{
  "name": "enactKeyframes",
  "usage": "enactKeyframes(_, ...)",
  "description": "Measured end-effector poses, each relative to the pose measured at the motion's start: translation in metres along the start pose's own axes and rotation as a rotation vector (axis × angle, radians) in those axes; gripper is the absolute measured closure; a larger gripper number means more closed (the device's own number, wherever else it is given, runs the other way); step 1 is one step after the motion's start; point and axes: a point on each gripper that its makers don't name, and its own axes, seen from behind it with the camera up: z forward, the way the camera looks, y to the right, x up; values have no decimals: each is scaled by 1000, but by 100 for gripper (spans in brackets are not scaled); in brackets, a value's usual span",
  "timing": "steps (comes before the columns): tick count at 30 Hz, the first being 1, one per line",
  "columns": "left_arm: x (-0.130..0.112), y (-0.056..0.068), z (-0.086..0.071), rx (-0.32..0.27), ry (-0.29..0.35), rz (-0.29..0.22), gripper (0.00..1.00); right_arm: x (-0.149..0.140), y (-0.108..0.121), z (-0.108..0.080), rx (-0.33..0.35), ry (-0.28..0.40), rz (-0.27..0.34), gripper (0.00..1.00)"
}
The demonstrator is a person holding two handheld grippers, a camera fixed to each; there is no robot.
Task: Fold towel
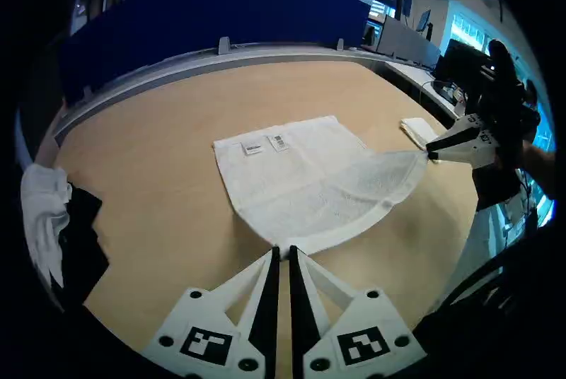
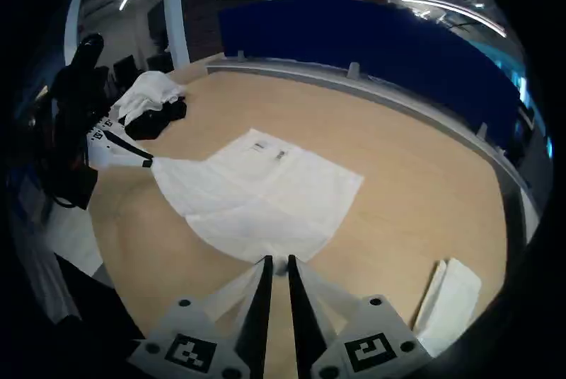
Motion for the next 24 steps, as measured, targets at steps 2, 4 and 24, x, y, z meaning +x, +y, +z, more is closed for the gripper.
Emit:
enactKeyframes(2, 0, 4, -5, -4, -1, -12, 91, 3, -3, -6, 3, 4, 5, 84)
enactKeyframes(4, 1, 7, -11, -7, -1, -23, 91, 5, -6, -11, 6, 9, 12, 84)
enactKeyframes(24, 25, 6, -19, -5, 38, -130, 91, 24, 1, -20, -8, 26, 37, 85)
